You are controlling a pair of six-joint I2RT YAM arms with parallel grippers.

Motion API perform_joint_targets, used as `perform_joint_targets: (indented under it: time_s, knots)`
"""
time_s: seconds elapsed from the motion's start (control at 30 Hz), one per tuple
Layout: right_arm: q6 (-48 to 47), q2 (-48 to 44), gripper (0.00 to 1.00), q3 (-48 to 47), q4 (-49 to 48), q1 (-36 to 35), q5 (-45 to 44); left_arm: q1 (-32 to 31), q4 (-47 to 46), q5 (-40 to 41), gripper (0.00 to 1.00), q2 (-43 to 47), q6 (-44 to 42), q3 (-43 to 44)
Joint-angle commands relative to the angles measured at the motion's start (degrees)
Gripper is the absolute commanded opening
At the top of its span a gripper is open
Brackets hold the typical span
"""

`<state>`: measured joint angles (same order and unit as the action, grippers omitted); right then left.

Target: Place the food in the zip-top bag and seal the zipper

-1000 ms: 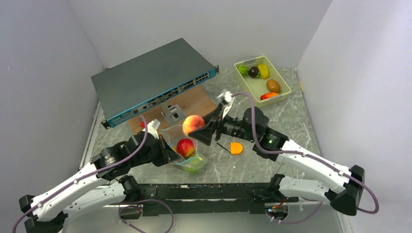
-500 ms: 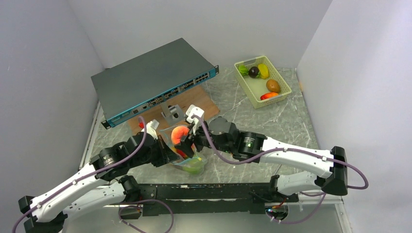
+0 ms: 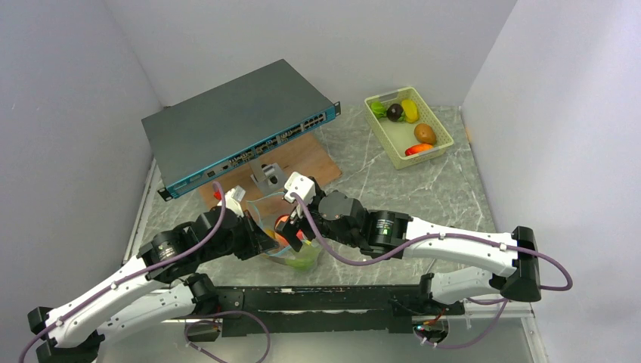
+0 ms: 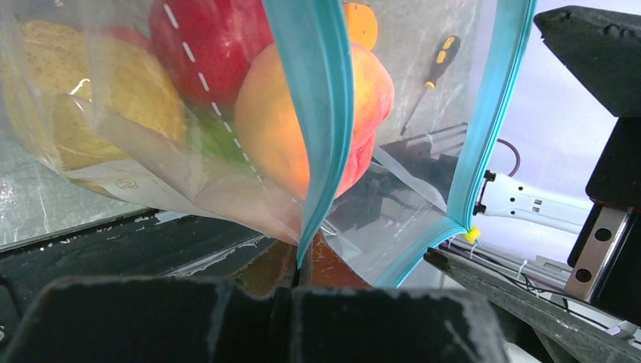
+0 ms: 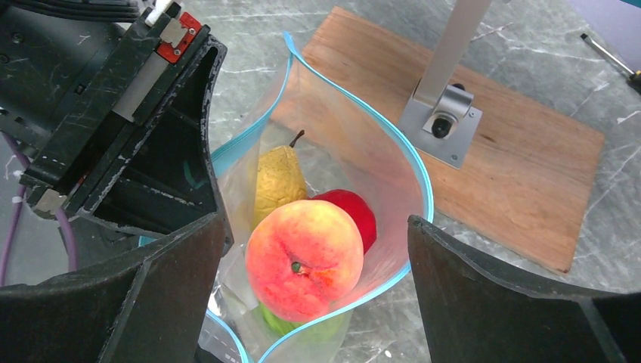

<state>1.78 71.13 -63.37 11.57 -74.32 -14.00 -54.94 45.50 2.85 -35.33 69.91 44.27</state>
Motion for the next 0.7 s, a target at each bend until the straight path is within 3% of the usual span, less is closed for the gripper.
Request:
perform_joint_targets:
  time_s: [0.0, 0.3, 0.43, 0.57, 0.67]
  knots:
    - [-0.77, -2.25, 0.91, -0.81, -1.19, -0.39, -2.85, -0.18, 0.11, 0.15, 0.00, 0.22, 1.20, 1.51]
    - [0.02, -5.88, 0.90, 1.12, -5.56, -0.40, -6.25, -0.18, 0.55, 0.43, 0.00, 1.30, 1.92, 0.61]
    - [-0.06, -8.95, 0.92, 4.65, -11.88, -0.38, -10.89, -0.17, 0.31, 0.25, 0.00, 1.38, 1.90, 0.38]
    - [1.00, -10.40, 0.96, 6.95, -17.52, -0.32, -20.09, -0.18, 0.28, -0.02, 0.00, 0.98, 1.77, 0.50]
    - [2.34, -10.51, 0.99, 7.89, -20.19, -0.25, -32.34, -0.18, 0.61, 0.13, 0.00, 0.98, 1.71, 0.73]
